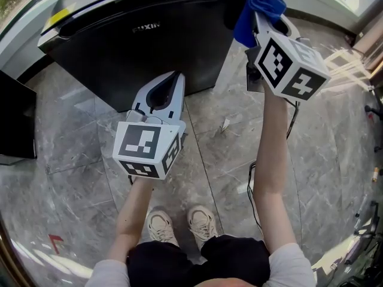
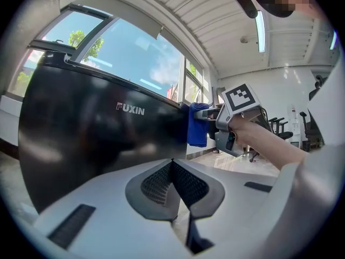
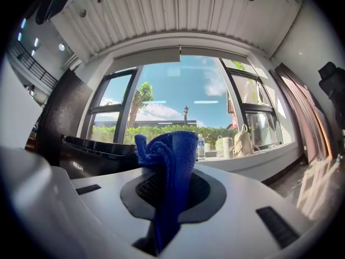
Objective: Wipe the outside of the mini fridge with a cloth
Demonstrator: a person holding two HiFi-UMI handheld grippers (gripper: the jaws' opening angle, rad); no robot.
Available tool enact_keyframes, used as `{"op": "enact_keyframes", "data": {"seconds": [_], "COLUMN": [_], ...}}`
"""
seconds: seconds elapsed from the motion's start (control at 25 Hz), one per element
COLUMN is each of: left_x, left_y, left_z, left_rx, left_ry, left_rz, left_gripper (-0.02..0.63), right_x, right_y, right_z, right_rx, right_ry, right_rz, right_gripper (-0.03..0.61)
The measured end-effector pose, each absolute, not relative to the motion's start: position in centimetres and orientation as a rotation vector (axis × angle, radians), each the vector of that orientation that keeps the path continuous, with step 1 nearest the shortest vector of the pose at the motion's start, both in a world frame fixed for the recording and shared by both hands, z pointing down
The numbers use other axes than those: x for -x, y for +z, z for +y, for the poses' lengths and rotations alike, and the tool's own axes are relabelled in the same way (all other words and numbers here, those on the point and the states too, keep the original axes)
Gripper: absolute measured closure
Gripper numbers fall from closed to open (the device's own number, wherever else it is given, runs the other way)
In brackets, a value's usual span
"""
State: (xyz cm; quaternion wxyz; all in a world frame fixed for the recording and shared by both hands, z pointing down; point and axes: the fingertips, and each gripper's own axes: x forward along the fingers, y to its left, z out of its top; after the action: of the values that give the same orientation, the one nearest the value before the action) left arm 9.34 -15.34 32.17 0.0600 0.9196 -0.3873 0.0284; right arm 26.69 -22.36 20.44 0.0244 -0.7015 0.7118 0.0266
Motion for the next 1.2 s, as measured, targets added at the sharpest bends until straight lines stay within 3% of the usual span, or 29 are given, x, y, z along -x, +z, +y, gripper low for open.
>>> {"op": "enact_keyframes", "data": {"seconds": [0.4, 0.96, 1.2], "left_x": [-5.8, 12.2, 19.2], "left_y": [31.2, 30.6, 31.7], "left_z": [-16.3, -17.5, -17.2], "left_rx": [-2.728, -2.484, -2.351], "left_ry": [-0.007, -0.084, -0.107], "left_rz": [-1.323, -1.785, -1.927], "left_gripper": [0.609, 0.609, 0.609], "right_x": [-23.6, 4.1, 13.0], "right_y": [20.0, 24.1, 26.6], "right_z": [-19.1, -18.5, -21.0], "right_rx": [2.078, 1.427, 1.426], "right_ry": [0.096, -0.088, -0.063], "right_rz": [2.234, 2.690, 2.759], "right_gripper": [0.526, 0.526, 0.526]}}
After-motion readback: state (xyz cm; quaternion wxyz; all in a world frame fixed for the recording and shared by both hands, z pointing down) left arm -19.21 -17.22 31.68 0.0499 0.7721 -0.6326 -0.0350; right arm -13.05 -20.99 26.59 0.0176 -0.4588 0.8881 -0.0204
